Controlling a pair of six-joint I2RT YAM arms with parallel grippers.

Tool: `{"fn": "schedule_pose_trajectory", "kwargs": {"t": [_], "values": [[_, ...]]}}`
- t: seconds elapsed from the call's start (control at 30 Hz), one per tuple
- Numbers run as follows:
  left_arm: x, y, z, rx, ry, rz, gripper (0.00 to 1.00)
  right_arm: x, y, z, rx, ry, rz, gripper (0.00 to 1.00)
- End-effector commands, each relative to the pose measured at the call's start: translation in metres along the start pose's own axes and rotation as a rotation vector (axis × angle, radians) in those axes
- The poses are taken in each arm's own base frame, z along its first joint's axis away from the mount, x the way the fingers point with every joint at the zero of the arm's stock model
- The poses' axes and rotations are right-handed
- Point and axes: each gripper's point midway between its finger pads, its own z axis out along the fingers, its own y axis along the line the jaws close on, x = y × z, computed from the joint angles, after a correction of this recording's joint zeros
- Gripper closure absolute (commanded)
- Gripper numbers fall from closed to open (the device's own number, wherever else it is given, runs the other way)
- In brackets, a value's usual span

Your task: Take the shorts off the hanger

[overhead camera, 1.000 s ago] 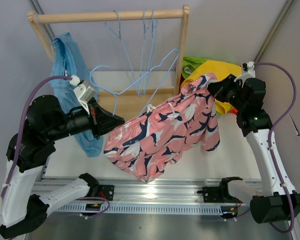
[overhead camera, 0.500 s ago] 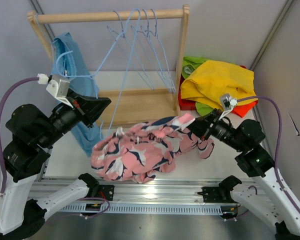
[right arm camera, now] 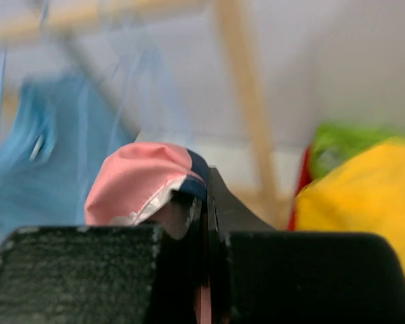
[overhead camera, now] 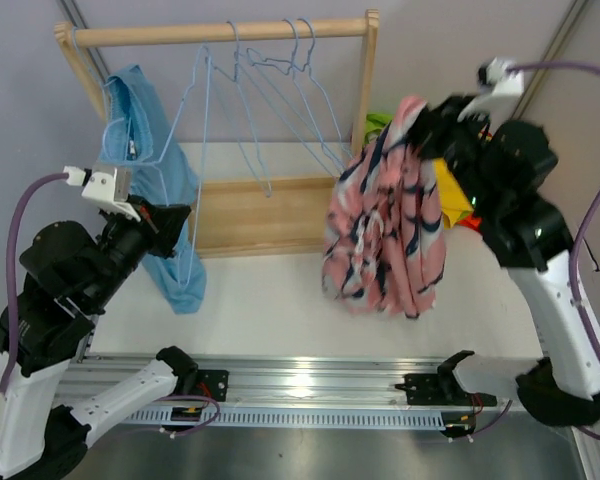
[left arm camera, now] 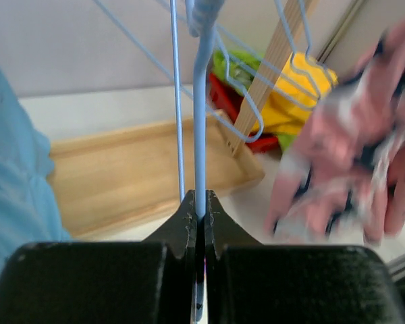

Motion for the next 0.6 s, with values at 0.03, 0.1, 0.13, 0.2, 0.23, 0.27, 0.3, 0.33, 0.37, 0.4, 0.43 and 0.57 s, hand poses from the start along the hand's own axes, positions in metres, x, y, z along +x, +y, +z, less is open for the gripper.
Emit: {"fn": "schedule_pose_trajectory", "kwargs": {"t": [0.03, 0.1, 0.13, 0.2, 0.23, 0.27, 0.3, 0.33, 0.37, 0.4, 0.43, 0.57], "values": [[0.029, 0.016, -0.009, -0.052, 0.064, 0.023, 1.0, -0.116, -0.1, 0.009, 0.4, -0.261, -0.083, 1.0], [0.04, 0.021, -0.008, -0.073, 0.096, 0.046, 1.0, -0.152, -0.117, 0.019, 0.419, -0.344, -0.076, 1.0], [0.043, 0.026, -0.007, -0.096, 0.106, 0.07, 1.0, -0.163, -0.126, 0.021, 0.438, -0.375, -0.071, 1.0], [0.05, 0.032, -0.001, -0.126, 0.133, 0.098, 1.0, -0.182, -0.146, 0.035, 0.473, -0.443, -0.087, 1.0], [0.053, 0.035, 0.002, -0.144, 0.144, 0.105, 1.0, -0.186, -0.152, 0.04, 0.481, -0.463, -0.106, 1.0], [0.055, 0.042, 0.005, -0.188, 0.149, 0.112, 1.0, -0.187, -0.16, 0.045, 0.498, -0.476, -0.113, 1.0], [0.059, 0.046, 0.012, -0.218, 0.168, 0.122, 1.0, -0.182, -0.172, 0.059, 0.505, -0.483, -0.116, 1.0], [0.062, 0.049, 0.017, -0.241, 0.179, 0.129, 1.0, -0.177, -0.179, 0.067, 0.512, -0.482, -0.104, 1.0], [0.06, 0.052, 0.021, -0.262, 0.17, 0.132, 1.0, -0.169, -0.192, 0.079, 0.523, -0.472, -0.099, 1.0], [0.063, 0.053, 0.028, -0.276, 0.181, 0.137, 1.0, -0.148, -0.208, 0.091, 0.546, -0.425, -0.095, 1.0], [0.062, 0.054, 0.033, -0.282, 0.18, 0.135, 1.0, -0.131, -0.219, 0.1, 0.562, -0.396, -0.08, 1.0], [0.048, 0.066, 0.063, -0.321, 0.164, 0.115, 1.0, -0.008, -0.266, 0.138, 0.587, -0.13, -0.018, 1.0]]}}
